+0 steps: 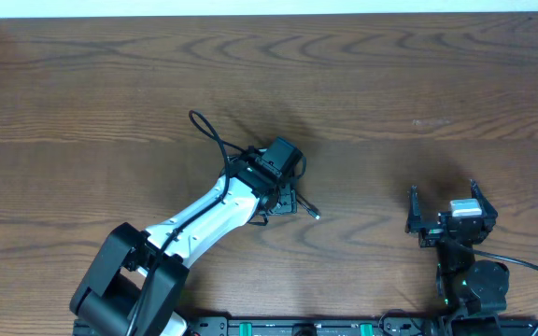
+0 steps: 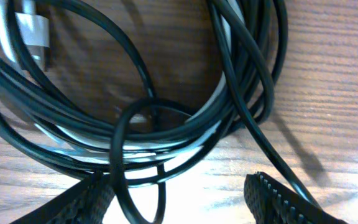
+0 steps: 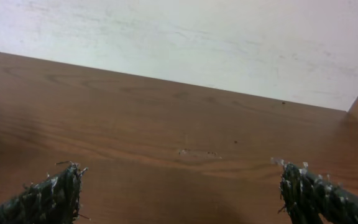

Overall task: Untangle cables
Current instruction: 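Position the left gripper fingers around a black cable loop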

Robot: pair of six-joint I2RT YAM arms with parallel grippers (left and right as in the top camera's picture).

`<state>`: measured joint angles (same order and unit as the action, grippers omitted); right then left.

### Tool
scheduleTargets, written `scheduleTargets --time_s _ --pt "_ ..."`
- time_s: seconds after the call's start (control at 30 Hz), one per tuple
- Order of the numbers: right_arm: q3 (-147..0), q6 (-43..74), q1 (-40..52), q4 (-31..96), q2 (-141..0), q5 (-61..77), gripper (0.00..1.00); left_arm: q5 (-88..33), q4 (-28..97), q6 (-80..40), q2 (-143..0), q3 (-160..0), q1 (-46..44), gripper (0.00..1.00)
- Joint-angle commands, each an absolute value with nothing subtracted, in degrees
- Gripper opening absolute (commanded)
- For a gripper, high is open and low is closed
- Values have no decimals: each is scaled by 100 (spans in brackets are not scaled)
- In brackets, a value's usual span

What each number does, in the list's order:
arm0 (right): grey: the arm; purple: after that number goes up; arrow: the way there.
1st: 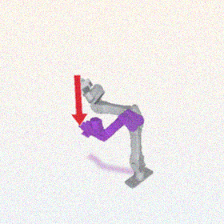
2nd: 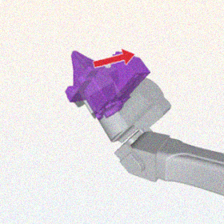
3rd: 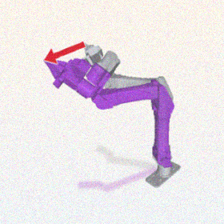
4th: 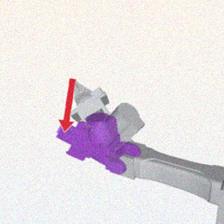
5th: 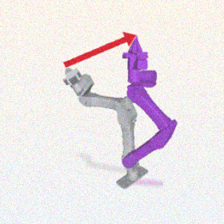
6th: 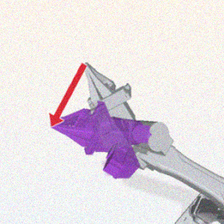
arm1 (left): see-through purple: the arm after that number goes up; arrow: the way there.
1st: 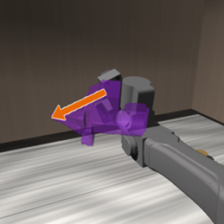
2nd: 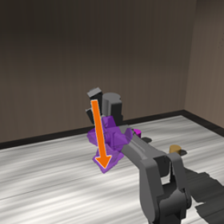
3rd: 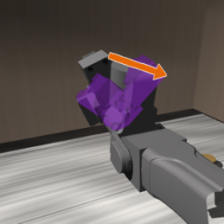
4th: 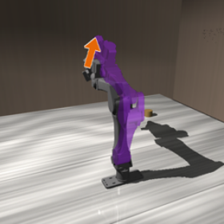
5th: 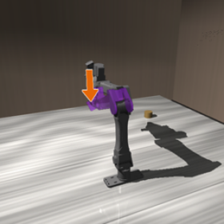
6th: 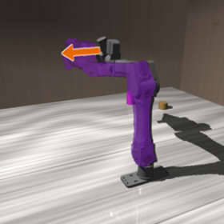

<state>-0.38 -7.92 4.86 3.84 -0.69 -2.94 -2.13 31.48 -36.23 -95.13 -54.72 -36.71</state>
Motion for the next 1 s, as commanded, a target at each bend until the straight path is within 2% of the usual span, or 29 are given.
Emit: scheduleTargets --time_s 0.0,0.1,0.13,0.2,0.23,0.53,0.63,0.8,0.87,0.9,0.97 --pt "-32 -731 523 405 -38 -281 99 115 3135 -3658 -9548 -5367 -3673 72" --pt "-32 -731 526 405 -38 -281 99 113 3124 -3682 -9548 -5367 -3675 72" --pt "-32 -731 526 405 -38 -281 99 110 3111 -3680 -9548 -5367 -3675 76" --pt "-32 -731 526 405 -38 -281 99 110 3046 -3675 -9548 -5367 -3673 97" --pt "-32 -731 523 405 -38 -281 99 113 3009 -3675 -9548 -5367 -3673 100" --pt "-32 -731 526 405 -38 -281 99 113 2921 -3677 -9548 -5367 -3673 100" --pt "-32 -731 526 405 -38 -281 99 113 2921 -3677 -9548 -5367 -3673 94" --pt "-32 -731 526 405 -38 -281 99 115 2875 -3677 -9548 -5367 -3673 77" --pt "-32 -731 526 405 -38 -281 99 113 2790 -3677 -9548 -5363 -3673 73" --pt "-32 -731 523 405 -38 -281 99 113 2753 -3680 -9548 -5356 -3673 68" --pt "-32 -731 526 405 -38 -281 99 113 2681 -3745 -9548 -5341 -3673 51"
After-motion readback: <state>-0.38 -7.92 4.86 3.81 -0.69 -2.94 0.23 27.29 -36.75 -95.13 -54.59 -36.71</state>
